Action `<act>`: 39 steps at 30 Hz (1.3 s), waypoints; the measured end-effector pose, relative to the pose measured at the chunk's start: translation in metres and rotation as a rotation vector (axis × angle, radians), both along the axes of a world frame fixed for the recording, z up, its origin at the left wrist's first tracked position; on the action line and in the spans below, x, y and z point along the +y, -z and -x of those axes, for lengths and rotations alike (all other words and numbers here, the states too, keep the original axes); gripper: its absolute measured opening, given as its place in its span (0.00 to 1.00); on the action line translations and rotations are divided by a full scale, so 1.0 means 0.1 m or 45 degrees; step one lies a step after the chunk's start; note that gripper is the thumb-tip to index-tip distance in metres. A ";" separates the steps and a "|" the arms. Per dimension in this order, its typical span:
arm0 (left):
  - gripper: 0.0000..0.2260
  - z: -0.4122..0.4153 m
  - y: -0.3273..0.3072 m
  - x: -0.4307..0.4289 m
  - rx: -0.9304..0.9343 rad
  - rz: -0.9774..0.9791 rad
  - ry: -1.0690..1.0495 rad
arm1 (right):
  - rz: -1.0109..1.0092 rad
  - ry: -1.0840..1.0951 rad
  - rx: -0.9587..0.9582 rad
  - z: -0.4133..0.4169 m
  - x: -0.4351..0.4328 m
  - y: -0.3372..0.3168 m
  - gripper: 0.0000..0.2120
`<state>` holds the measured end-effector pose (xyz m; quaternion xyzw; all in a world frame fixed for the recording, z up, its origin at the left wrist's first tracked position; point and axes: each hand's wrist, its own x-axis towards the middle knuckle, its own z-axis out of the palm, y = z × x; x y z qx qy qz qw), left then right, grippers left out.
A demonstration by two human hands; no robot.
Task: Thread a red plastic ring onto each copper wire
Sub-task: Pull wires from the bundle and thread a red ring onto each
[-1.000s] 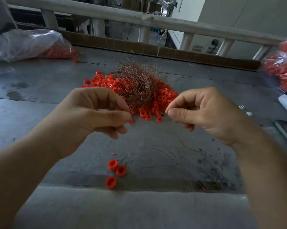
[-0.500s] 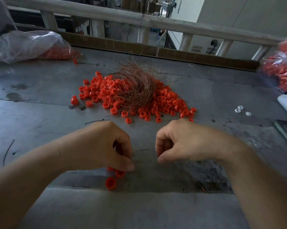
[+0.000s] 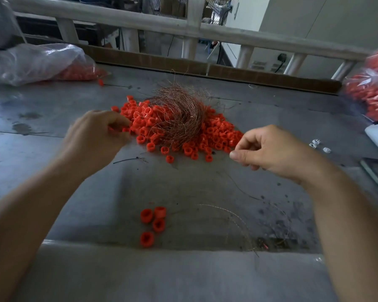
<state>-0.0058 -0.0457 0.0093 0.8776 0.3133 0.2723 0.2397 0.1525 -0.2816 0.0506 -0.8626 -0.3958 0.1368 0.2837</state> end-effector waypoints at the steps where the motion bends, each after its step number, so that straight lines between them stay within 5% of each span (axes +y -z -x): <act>1: 0.11 -0.02 0.04 0.04 0.041 -0.073 -0.019 | 0.039 0.008 -0.008 -0.02 -0.01 0.02 0.07; 11: 0.15 -0.09 0.20 0.20 0.219 -0.243 0.072 | 0.351 -0.174 -0.055 0.07 0.05 0.06 0.07; 29: 0.06 -0.06 0.10 0.11 0.097 -0.176 0.002 | 0.369 -0.211 -0.116 0.07 0.07 0.09 0.09; 31: 0.03 -0.05 0.03 0.07 -0.075 -0.017 -0.039 | 0.271 -0.188 -0.138 0.06 0.06 0.07 0.10; 33: 0.06 -0.03 -0.07 -0.03 -0.282 0.401 0.046 | 0.139 -0.158 -0.158 0.04 0.06 0.04 0.10; 36: 0.08 0.02 -0.20 -0.24 -0.569 1.109 0.473 | -0.084 -0.095 -0.176 0.04 0.06 0.02 0.10; 39: 0.10 0.05 -0.25 -0.39 -0.657 1.411 0.779 | -0.339 -0.049 -0.117 0.09 0.08 -0.01 0.13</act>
